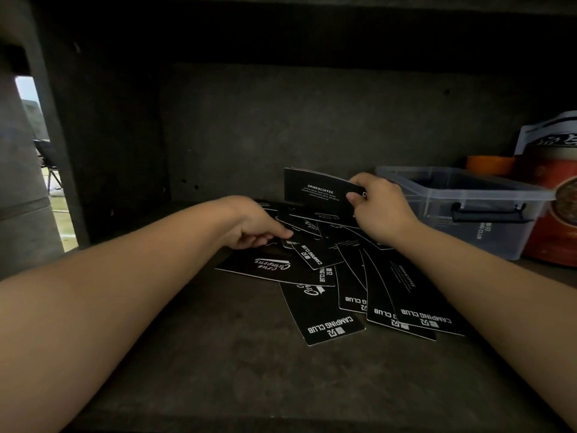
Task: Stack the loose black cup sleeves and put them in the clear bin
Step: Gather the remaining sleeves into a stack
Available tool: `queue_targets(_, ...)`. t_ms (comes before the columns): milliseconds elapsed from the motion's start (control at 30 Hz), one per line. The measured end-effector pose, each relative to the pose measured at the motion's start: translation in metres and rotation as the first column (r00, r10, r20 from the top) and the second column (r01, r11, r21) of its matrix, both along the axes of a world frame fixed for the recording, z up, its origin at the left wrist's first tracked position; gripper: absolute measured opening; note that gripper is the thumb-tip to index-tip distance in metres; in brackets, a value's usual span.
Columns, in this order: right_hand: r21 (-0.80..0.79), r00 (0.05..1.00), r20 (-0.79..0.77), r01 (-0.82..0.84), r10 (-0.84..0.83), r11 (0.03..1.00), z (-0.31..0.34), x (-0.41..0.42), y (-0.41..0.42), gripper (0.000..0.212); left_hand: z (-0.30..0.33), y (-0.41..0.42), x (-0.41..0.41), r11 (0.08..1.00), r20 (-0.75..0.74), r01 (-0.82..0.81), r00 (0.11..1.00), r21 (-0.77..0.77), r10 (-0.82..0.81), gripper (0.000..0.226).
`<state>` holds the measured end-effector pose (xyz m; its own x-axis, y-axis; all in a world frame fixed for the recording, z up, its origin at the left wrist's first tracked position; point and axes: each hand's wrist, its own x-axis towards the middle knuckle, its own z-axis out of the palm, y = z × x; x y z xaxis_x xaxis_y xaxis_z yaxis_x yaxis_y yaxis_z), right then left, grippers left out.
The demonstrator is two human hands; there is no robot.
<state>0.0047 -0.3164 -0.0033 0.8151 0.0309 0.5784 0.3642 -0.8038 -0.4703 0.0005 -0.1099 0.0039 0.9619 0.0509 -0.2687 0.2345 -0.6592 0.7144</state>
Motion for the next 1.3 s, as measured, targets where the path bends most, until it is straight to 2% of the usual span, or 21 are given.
queue_targets(167, 0.016, 1.000, -0.013, -0.001, 0.002, 1.000, -0.001, 0.003, -0.003, 0.018, 0.007, 0.031, 0.012, 0.957, -0.038, -0.179, 0.984, -0.230, 0.175, 0.016)
queue_targets(233, 0.014, 1.000, -0.022, -0.005, 0.005, 1.000, -0.001, 0.003, -0.003, 0.019, 0.006, 0.042, 0.019, 0.941, -0.030, -0.226, 0.974, -0.251, 0.226, 0.019)
queue_targets(367, 0.018, 0.999, -0.025, -0.021, 0.022, 1.000, -0.002, 0.002, -0.003, 0.018, 0.000, 0.052, 0.028, 0.910, 0.056, -0.291, 0.946, -0.295, 0.320, 0.015)
queue_targets(433, 0.022, 0.999, -0.023, -0.022, 0.023, 1.000, -0.002, 0.001, -0.004, 0.017, -0.002, 0.053, 0.032, 0.901, 0.148, -0.287, 0.926, -0.327, 0.348, 0.014)
queue_targets(500, 0.026, 0.999, -0.032, -0.014, 0.015, 1.000, -0.001, 0.001, -0.005, 0.018, -0.004, 0.056, 0.038, 0.909, 0.344, -0.303, 0.853, -0.288, 0.393, 0.027)
queue_targets(567, 0.015, 0.998, -0.061, 0.014, -0.013, 1.000, -0.001, 0.002, -0.005, 0.021, -0.001, 0.055, 0.037, 0.906, 0.584, -0.306, 0.693, -0.292, 0.422, 0.033)
queue_targets(600, 0.003, 0.996, -0.082, 0.033, -0.032, 0.999, -0.001, 0.002, -0.005, 0.024, 0.002, 0.053, 0.033, 0.905, 0.661, -0.268, 0.619, -0.330, 0.424, 0.032)
queue_targets(633, 0.000, 0.994, -0.103, 0.044, -0.044, 0.999, -0.002, 0.002, -0.005, 0.025, 0.005, 0.053, 0.032, 0.910, 0.703, -0.185, 0.584, -0.372, 0.406, 0.029)
queue_targets(700, 0.023, 0.990, -0.135, 0.041, -0.038, 0.999, -0.002, 0.002, -0.005, 0.026, 0.008, 0.051, 0.029, 0.928, 0.740, 0.012, 0.608, -0.372, 0.288, 0.023)
queue_targets(733, 0.044, 0.990, -0.142, 0.033, -0.026, 0.999, -0.002, 0.002, -0.005, 0.026, 0.007, 0.049, 0.026, 0.949, 0.744, 0.076, 0.641, -0.304, 0.187, 0.020)
queue_targets(833, 0.098, 0.988, -0.153, -0.015, 0.030, 0.995, -0.003, 0.004, -0.003, 0.020, -0.001, 0.043, 0.025, 0.997, 0.726, 0.068, 0.684, 0.036, -0.073, 0.023)
queue_targets(900, 0.096, 0.982, -0.164, -0.075, 0.090, 0.993, -0.004, 0.004, -0.001, 0.019, -0.008, 0.037, 0.026, 0.989, 0.689, 0.027, 0.715, 0.143, -0.119, 0.043)
queue_targets(1000, 0.016, 0.972, -0.177, -0.153, 0.154, 0.988, -0.006, 0.001, 0.000, 0.023, -0.009, 0.030, 0.025, 0.988, 0.636, 0.070, 0.758, 0.141, -0.145, 0.075)
queue_targets(1133, -0.151, 0.990, -0.081, -0.125, 0.114, 0.981, -0.006, 0.000, -0.001, 0.011, -0.009, 0.032, 0.027, 0.981, 0.621, 0.117, 0.760, 0.157, -0.190, 0.083)
queue_targets(1233, -0.097, 0.998, 0.005, -0.069, 0.070, 0.993, -0.003, 0.002, -0.003, 0.011, -0.006, 0.037, 0.025, 0.974, 0.582, 0.141, 0.783, 0.180, -0.221, 0.092)
queue_targets(1300, -0.065, 0.999, -0.004, -0.036, 0.036, 0.997, -0.001, 0.002, -0.005, 0.016, 0.001, 0.050, 0.019, 0.944, 0.451, 0.258, 0.831, 0.206, -0.326, 0.115)
